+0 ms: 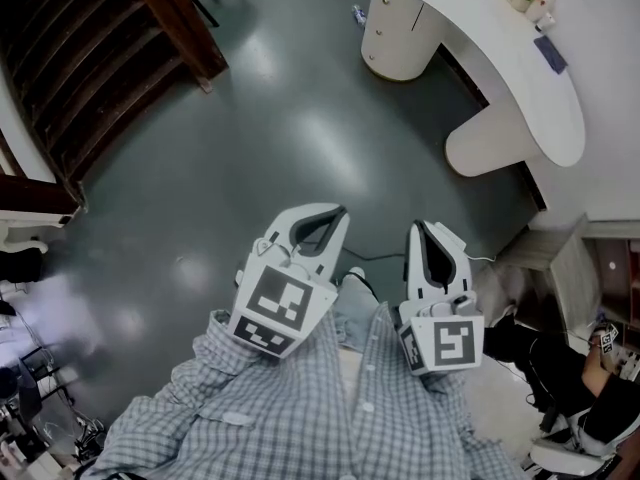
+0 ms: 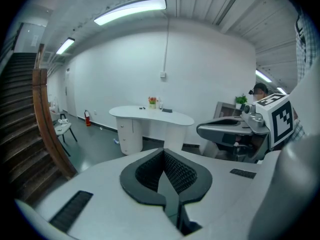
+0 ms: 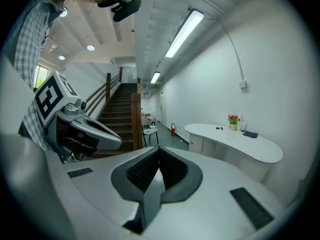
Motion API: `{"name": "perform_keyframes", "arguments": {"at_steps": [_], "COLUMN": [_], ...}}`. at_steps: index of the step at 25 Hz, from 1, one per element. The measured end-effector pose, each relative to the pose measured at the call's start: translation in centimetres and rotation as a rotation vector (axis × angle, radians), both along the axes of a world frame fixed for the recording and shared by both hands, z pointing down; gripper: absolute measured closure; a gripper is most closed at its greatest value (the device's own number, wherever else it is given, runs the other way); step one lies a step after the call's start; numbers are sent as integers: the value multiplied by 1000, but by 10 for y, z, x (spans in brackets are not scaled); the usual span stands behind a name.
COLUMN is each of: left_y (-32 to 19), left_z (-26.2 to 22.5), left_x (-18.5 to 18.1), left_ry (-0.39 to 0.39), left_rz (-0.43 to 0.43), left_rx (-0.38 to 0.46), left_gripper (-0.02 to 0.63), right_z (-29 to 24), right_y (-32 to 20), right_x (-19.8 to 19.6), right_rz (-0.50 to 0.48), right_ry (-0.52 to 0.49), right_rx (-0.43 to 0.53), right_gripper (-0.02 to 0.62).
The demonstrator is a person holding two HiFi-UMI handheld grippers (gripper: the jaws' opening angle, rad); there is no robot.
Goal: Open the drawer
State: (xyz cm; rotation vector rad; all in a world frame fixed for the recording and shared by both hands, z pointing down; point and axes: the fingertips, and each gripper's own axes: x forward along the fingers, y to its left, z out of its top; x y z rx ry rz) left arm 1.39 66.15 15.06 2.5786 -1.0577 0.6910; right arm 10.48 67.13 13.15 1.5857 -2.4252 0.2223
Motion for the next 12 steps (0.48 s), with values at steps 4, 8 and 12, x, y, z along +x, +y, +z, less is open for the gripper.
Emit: {"name": "perform_keyframes", "arguments": {"at_steps": [4,8,12], "left_y": [3,10,17], "left_z": [3,4,4], "left_x": [-11,-19,-32], "left_ry": [5,4,5], "left_rz": [22,42,41], "left_rx": [3,13,18], "left_gripper": [607,607,607], "right_z": [1,5,4], "right_y": [7,17,25], "right_x": [-10,-15,-27], "right_rz": [29,56,60], "right_ry": [9,10,13], "right_rx": [5,3,13], "right_gripper": [588,587,587]}}
